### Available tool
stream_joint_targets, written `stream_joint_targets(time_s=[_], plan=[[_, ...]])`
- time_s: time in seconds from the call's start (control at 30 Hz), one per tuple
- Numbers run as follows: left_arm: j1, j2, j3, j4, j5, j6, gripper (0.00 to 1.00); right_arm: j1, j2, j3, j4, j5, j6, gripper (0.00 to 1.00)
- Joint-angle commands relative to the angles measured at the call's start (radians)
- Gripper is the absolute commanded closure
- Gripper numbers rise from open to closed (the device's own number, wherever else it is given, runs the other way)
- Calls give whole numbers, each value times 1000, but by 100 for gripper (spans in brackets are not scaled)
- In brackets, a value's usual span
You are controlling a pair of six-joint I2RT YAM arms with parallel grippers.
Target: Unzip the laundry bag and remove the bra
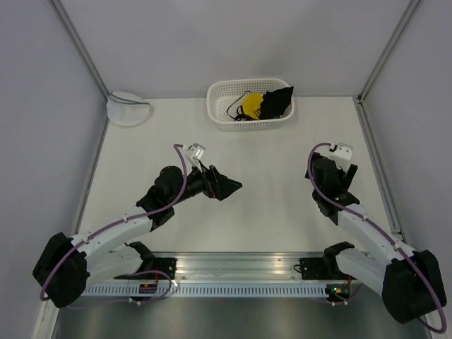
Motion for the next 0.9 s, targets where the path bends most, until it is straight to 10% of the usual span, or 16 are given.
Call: stream_joint_targets(time_s=[0.0,0.47,0.87], plan=[[-33,-69,-36,-32,65,105,0,-46,132,-37,276,3,-103,2],[-50,-107,-93,23,149,153,0,-129,533,-322,1354,-192,-318,2],[-50,-72,-66,85,230,153,0,-175,587,-304,1379,-330,-320,2]])
